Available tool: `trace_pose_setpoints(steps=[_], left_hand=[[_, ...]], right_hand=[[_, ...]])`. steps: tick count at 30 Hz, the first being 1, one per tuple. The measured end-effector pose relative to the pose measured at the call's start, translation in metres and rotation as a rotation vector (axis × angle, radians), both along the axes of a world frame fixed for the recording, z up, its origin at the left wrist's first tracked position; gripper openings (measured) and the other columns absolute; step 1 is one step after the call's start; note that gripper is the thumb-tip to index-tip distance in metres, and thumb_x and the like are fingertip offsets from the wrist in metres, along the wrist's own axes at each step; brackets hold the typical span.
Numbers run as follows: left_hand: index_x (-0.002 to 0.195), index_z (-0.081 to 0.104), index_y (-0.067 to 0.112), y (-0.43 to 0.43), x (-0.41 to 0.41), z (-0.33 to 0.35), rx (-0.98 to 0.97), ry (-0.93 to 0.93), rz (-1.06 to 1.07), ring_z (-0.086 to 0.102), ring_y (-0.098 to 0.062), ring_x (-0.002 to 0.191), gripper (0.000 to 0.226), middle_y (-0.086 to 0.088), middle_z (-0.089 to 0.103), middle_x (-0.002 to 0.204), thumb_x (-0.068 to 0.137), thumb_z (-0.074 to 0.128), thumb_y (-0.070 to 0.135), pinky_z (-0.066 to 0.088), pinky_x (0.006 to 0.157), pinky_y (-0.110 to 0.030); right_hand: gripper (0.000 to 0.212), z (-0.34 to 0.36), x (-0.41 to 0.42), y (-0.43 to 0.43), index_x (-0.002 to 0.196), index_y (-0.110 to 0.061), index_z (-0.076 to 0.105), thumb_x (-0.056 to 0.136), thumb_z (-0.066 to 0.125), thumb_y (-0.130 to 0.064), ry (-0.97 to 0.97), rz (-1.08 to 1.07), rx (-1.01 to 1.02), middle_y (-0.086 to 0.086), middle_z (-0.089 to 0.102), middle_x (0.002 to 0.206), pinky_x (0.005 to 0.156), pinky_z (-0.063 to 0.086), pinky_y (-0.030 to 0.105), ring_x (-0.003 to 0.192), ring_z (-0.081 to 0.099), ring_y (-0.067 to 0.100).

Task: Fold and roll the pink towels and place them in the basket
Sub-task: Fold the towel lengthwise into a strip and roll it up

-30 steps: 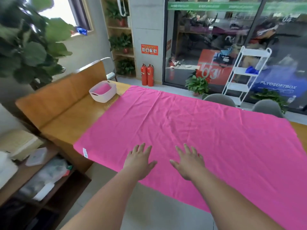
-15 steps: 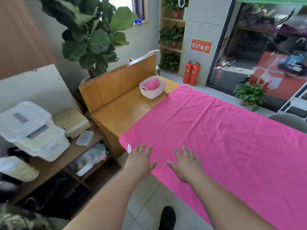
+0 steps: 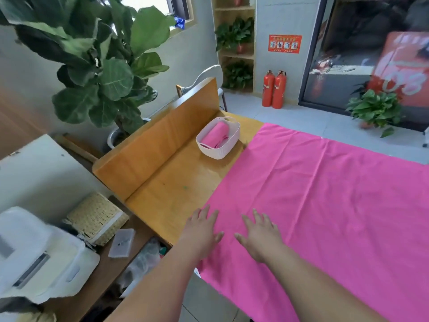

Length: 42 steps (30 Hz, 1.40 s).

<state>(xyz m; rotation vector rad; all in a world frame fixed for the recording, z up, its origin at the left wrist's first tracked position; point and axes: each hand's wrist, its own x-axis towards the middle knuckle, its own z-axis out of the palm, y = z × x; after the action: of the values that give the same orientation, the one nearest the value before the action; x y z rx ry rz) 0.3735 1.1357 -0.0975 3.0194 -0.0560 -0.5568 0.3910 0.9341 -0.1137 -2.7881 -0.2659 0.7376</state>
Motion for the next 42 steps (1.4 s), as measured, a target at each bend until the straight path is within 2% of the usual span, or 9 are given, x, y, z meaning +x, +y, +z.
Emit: trace_pose_setpoints(steps=[4, 12, 21, 27, 34, 38, 42], left_hand=[[0.168, 0.011, 0.029, -0.001, 0.051, -0.014, -0.008, 0.018, -0.075, 0.011, -0.031, 0.161, 0.079, -0.005, 0.006, 0.176, 0.105, 0.047, 0.059, 0.023, 0.128, -0.051], [0.167, 0.016, 0.025, -0.003, 0.149, -0.044, -0.021, 0.031, -0.370, 0.016, -0.034, 0.159, 0.080, -0.008, 0.013, 0.175, 0.102, 0.051, 0.057, 0.023, 0.127, -0.051], [0.165, 0.023, 0.029, 0.050, 0.230, -0.073, -0.024, -0.065, -0.718, 0.012, -0.036, 0.160, 0.072, 0.004, 0.016, 0.175, 0.102, 0.045, 0.056, 0.017, 0.128, -0.051], [0.168, 0.012, 0.033, 0.106, 0.255, -0.088, -0.101, -0.025, -0.756, 0.003, -0.033, 0.162, 0.073, 0.004, 0.003, 0.177, 0.105, 0.038, 0.059, 0.013, 0.130, -0.049], [0.167, 0.015, 0.035, 0.124, 0.271, -0.096, -0.183, 0.001, -0.810, 0.005, -0.028, 0.162, 0.074, 0.010, 0.003, 0.177, 0.103, 0.041, 0.064, 0.015, 0.129, -0.045], [0.166, 0.017, 0.038, 0.130, 0.275, -0.100, -0.204, -0.018, -0.826, 0.007, -0.027, 0.161, 0.072, 0.012, 0.004, 0.176, 0.103, 0.042, 0.062, 0.018, 0.128, -0.045], [0.161, 0.033, 0.036, 0.129, 0.279, -0.100, -0.267, -0.067, -0.799, 0.022, -0.027, 0.154, 0.065, 0.012, 0.023, 0.172, 0.102, 0.048, 0.057, 0.030, 0.119, -0.048]], right_hand=[[0.080, -0.007, 0.028, -0.005, 0.168, -0.032, 0.007, 0.103, 0.036, -0.069, 0.019, -0.067, -0.005, 0.010, 0.000, 0.176, 0.129, 0.017, 0.057, 0.161, 0.004, 0.038], [0.079, -0.021, 0.066, -0.006, 0.168, -0.032, 0.004, 0.105, 0.036, -0.066, 0.045, -0.281, -0.056, 0.009, -0.003, 0.176, 0.129, 0.018, 0.054, 0.161, 0.003, 0.038], [0.077, -0.029, 0.074, 0.067, 0.168, -0.031, 0.013, 0.104, 0.041, -0.064, 0.025, -0.609, -0.105, 0.008, -0.003, 0.176, 0.128, 0.020, 0.051, 0.161, 0.005, 0.035], [0.078, -0.033, 0.085, 0.144, 0.165, -0.033, 0.022, 0.099, 0.048, -0.066, -0.051, -0.662, -0.119, 0.010, 0.009, 0.173, 0.126, 0.024, 0.050, 0.158, 0.013, 0.035], [0.088, -0.043, 0.101, 0.215, 0.160, -0.030, 0.031, 0.089, 0.057, -0.074, -0.075, -0.634, -0.195, 0.012, 0.034, 0.157, 0.114, 0.038, 0.050, 0.142, 0.032, 0.034], [0.077, -0.052, 0.102, 0.223, 0.162, -0.030, 0.028, 0.098, 0.057, -0.060, -0.064, -0.654, -0.191, 0.008, 0.044, 0.143, 0.102, 0.047, 0.046, 0.129, 0.044, 0.031], [0.056, -0.057, 0.101, 0.219, 0.161, -0.028, 0.034, 0.107, 0.047, -0.034, -0.053, -0.702, -0.158, 0.006, 0.051, 0.136, 0.093, 0.052, 0.045, 0.122, 0.053, 0.031]])
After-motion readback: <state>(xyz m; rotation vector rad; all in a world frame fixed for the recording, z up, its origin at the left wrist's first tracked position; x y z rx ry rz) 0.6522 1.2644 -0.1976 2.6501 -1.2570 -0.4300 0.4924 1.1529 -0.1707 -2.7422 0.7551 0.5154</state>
